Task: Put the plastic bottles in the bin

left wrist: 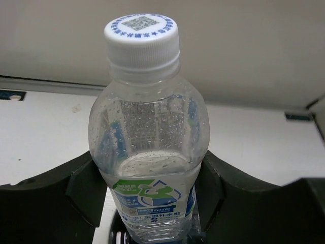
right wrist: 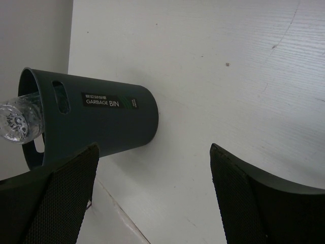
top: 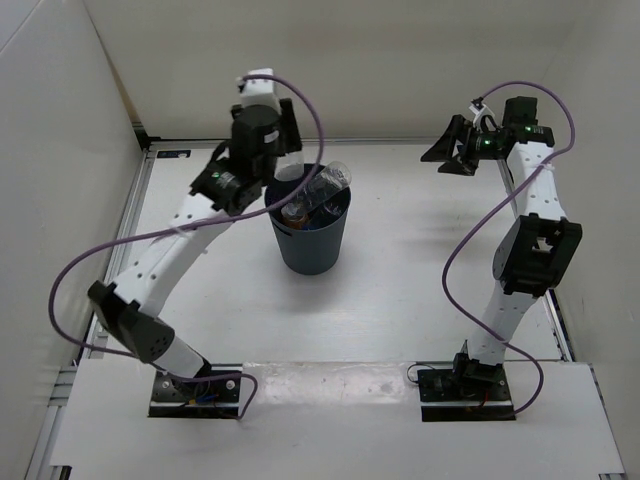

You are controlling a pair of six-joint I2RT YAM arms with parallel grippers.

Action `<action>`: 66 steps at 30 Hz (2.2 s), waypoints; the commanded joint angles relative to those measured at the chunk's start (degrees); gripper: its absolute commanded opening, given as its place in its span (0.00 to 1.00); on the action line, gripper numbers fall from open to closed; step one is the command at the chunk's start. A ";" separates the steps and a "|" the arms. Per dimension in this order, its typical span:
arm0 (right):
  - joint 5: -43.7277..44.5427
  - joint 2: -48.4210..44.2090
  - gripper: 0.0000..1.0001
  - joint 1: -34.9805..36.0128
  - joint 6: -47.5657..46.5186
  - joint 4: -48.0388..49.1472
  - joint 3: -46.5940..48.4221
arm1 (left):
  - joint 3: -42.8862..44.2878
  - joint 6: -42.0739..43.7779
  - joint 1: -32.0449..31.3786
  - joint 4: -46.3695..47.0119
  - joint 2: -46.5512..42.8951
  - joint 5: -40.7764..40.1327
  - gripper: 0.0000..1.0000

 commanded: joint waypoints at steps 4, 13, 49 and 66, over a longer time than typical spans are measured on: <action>-1.28 -0.34 0.90 -1.61 -0.92 -0.50 1.94 | -2.68 3.20 -3.01 0.79 2.45 4.01 0.70; -1.01 -0.16 0.90 -2.06 -1.10 -1.47 2.11 | -5.95 3.20 -6.26 -1.15 1.30 3.92 0.91; 30.72 2.21 0.90 0.49 -11.11 -6.21 13.28 | -35.88 -10.85 26.78 -2.57 -16.00 2.68 1.00; 28.78 2.39 0.90 0.23 -8.83 -6.04 12.31 | -56.47 4.13 26.00 26.67 -23.47 4.72 1.00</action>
